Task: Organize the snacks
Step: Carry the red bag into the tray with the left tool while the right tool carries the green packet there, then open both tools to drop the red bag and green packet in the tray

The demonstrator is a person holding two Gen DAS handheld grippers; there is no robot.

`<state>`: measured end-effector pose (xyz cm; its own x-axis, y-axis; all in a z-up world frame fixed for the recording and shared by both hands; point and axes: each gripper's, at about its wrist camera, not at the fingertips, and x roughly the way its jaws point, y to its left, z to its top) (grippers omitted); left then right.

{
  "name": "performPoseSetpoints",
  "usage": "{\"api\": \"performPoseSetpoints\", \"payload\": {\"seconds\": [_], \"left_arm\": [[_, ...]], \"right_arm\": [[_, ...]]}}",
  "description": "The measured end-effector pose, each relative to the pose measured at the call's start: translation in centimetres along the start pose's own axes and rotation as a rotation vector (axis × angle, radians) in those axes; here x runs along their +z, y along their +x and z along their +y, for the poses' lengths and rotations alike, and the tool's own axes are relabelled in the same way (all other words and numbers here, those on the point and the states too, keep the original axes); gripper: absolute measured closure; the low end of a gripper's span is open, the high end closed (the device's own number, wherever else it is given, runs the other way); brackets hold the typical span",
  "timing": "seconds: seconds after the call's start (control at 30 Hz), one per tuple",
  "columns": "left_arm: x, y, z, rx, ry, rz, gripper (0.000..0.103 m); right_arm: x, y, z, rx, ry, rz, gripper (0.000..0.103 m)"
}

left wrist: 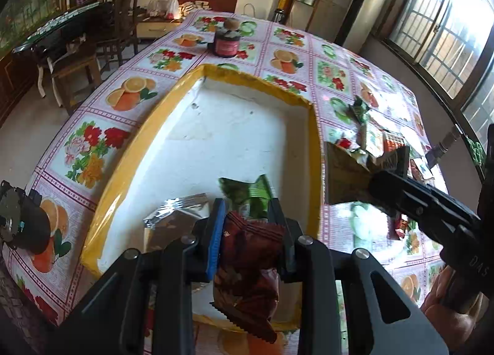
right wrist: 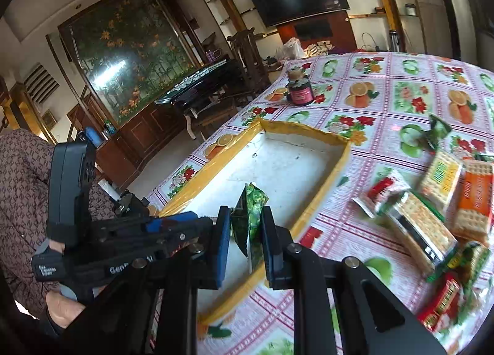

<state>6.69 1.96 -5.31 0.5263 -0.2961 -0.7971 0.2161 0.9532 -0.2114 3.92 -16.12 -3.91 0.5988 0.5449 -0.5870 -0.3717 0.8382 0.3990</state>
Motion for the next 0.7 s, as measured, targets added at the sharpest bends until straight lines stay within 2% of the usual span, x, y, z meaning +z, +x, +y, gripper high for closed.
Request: {"api": "performPoseSetpoints", "payload": {"seconds": [0.27,0.7], "left_arm": [[0.3,1.4,1.3,0.050,-0.009,0.021,0.073],[0.7,3.6,2.3,0.079,-0.036,0.069,0.072]], "right_arm": [[1.2,4.6,0.0,0.019,0.006,0.053,0.085],[1.4,7.7,-0.9,0.028,0.040,0.107,0.082]]}}
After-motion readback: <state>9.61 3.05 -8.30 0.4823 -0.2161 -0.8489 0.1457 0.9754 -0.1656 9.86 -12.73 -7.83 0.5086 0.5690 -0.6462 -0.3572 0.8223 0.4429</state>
